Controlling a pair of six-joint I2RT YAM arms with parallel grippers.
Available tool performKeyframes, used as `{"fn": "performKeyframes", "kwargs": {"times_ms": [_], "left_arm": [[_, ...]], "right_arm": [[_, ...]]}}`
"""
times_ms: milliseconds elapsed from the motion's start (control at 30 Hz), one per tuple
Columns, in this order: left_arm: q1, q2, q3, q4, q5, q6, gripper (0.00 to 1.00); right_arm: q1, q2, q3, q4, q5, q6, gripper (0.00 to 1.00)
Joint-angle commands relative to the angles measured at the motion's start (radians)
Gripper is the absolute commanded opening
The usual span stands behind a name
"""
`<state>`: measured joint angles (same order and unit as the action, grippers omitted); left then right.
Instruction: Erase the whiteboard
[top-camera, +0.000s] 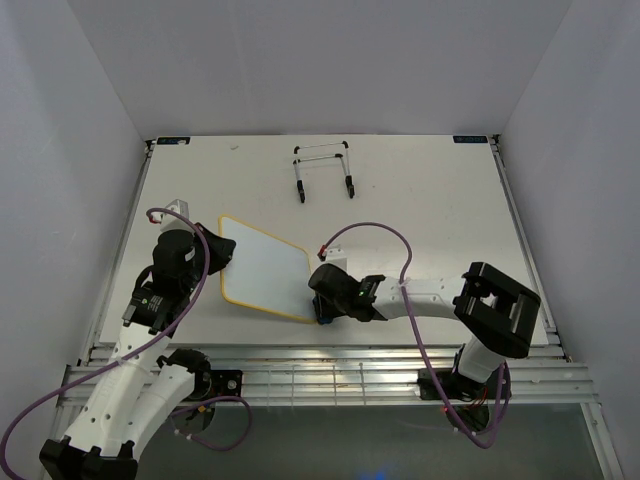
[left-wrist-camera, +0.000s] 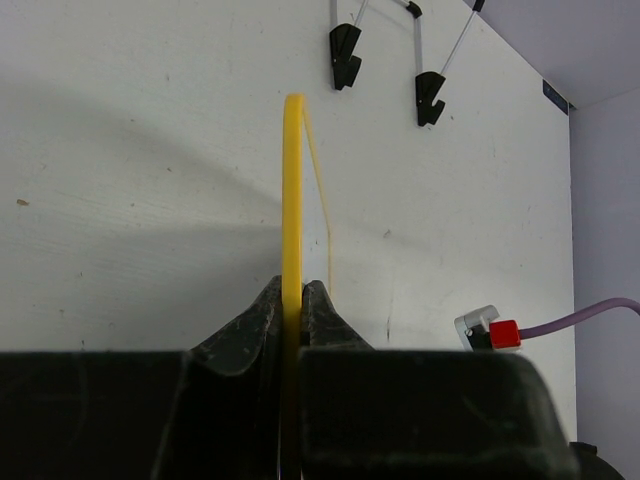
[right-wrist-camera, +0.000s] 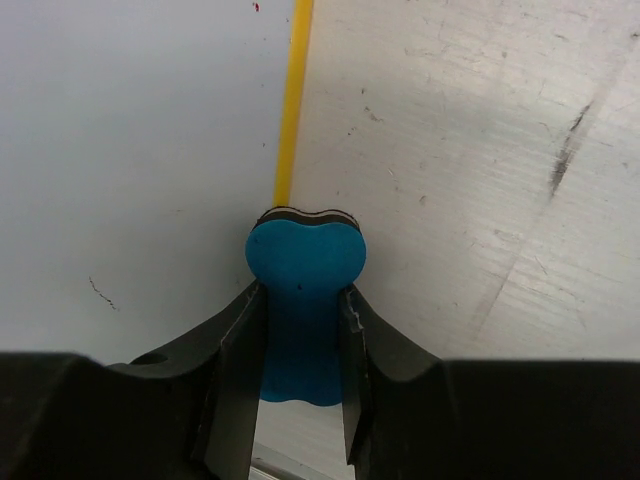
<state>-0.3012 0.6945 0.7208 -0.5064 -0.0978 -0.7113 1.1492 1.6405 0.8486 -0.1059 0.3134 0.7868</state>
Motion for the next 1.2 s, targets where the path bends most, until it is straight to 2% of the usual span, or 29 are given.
{"fn": "performKeyframes", "kwargs": {"times_ms": [0,100,367,467,700,1000,1167], "left_arm": [[-0.013,0.023,-0.043,-0.109,-0.023,0.081,0.0],[-0.013,0.02,-0.044,-0.109,-0.025,0.081,0.0],[-0.015,0.025,-0.044,-0.109,-0.019,0.081,0.0],[-0.016,0.023,-0.043,-0.107,-0.019,0.079,0.0],[-0.016,0.03,-0.044,-0.104,-0.019,0.081,0.0],[-0.016,0.036,-0.044,-0.106,-0.016,0.081,0.0],[-0.016,0.025,-0.047,-0.104,-0.013,0.081,0.0]], "right_arm": [[0.027,0.082,-0.026,-0.066,-0.043,0.04,0.08],[0.027,0.094,-0.005,-0.067,-0.051,0.029,0.08],[0.027,0.01,0.036,0.101,-0.138,-0.049,0.08],[0.058,-0.054,0.033,0.225,-0.195,-0.026,0.08],[0.148,-0.149,0.021,0.383,-0.156,0.04,0.08],[0.179,-0.107,0.164,0.382,-0.125,0.052,0.08],[0.139,-0.085,0.109,0.345,-0.102,0.04,0.08]]}}
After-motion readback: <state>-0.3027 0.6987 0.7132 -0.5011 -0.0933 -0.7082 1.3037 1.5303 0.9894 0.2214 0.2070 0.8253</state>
